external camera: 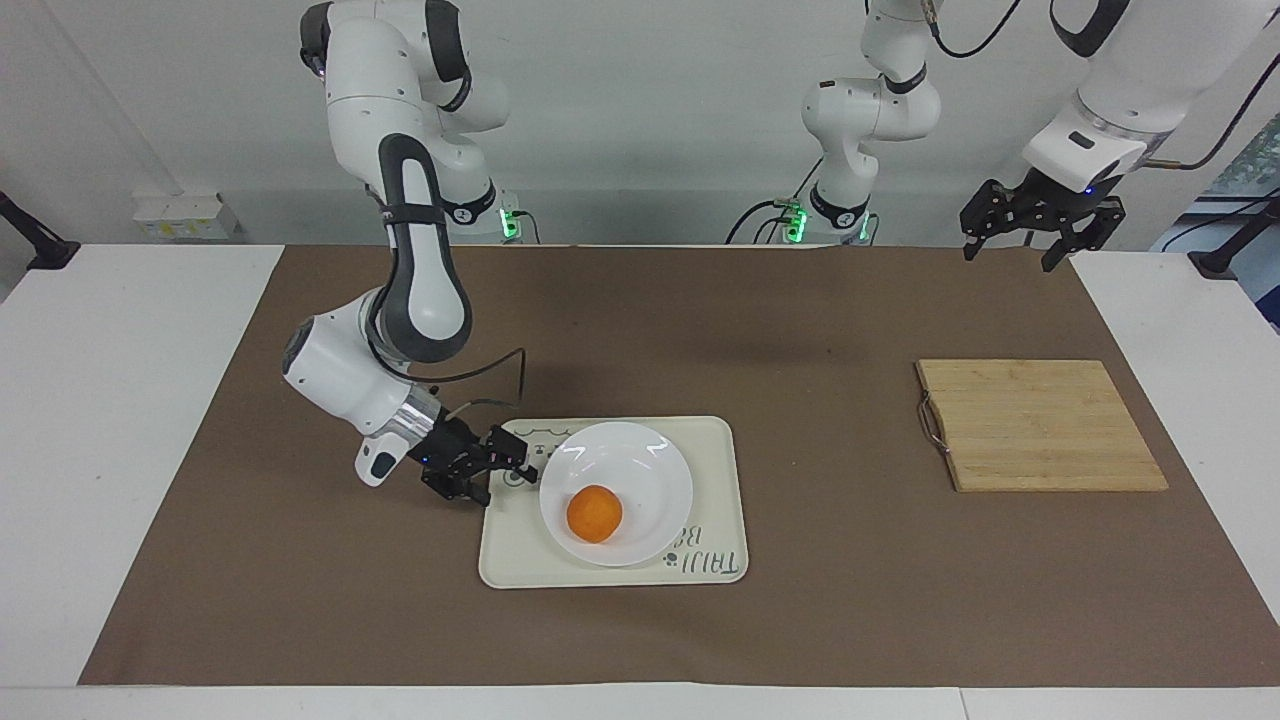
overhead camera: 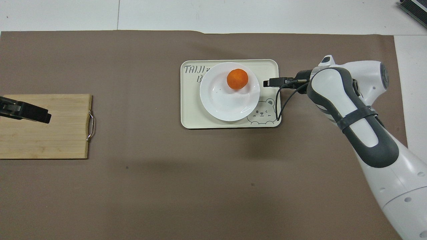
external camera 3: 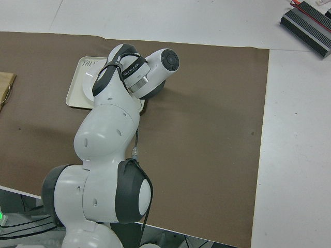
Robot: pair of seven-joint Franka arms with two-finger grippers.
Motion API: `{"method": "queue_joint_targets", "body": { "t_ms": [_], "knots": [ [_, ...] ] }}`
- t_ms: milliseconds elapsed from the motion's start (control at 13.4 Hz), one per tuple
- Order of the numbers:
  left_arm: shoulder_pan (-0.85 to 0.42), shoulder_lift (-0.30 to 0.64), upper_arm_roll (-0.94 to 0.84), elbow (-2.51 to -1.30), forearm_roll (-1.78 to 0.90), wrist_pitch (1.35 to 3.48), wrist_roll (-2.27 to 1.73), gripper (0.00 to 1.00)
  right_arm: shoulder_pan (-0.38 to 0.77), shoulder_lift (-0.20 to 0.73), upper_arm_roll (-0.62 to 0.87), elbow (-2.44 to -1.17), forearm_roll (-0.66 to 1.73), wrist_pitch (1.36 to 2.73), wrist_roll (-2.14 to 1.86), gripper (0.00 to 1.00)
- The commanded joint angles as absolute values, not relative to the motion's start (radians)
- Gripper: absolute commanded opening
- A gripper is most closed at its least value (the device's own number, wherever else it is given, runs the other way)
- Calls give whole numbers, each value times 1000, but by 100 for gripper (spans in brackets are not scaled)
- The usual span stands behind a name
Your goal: Place orange and plate with both arms
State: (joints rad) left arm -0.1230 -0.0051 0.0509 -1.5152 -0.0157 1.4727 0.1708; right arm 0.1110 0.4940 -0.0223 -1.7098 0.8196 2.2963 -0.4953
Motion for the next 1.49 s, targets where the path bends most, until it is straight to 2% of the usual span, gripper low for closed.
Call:
{"method": "queue_joint_targets", "body": {
  "t_ms": [0,224,448,971,1420],
  "knots": [
    [-115,-28,43,-1537,2,1470,161,100,113,431,-21,-1713,636,2296,-337,100],
    [-115,-28,44,-1537,2,1470,161,100,112,368,-21,-1715,396,2260,-160,100],
    [-115,-29,43,-1537,2,1471,161,100,112,305,-29,-1717,257,2157,-20,100],
    [-115,-28,44,-1537,2,1470,161,100,52,154,-34,-1717,80,1870,84,100],
    [-115,-28,44,-1537,2,1470,161,100,-15,9,-32,-1717,41,1697,25,100]
  ]
}}
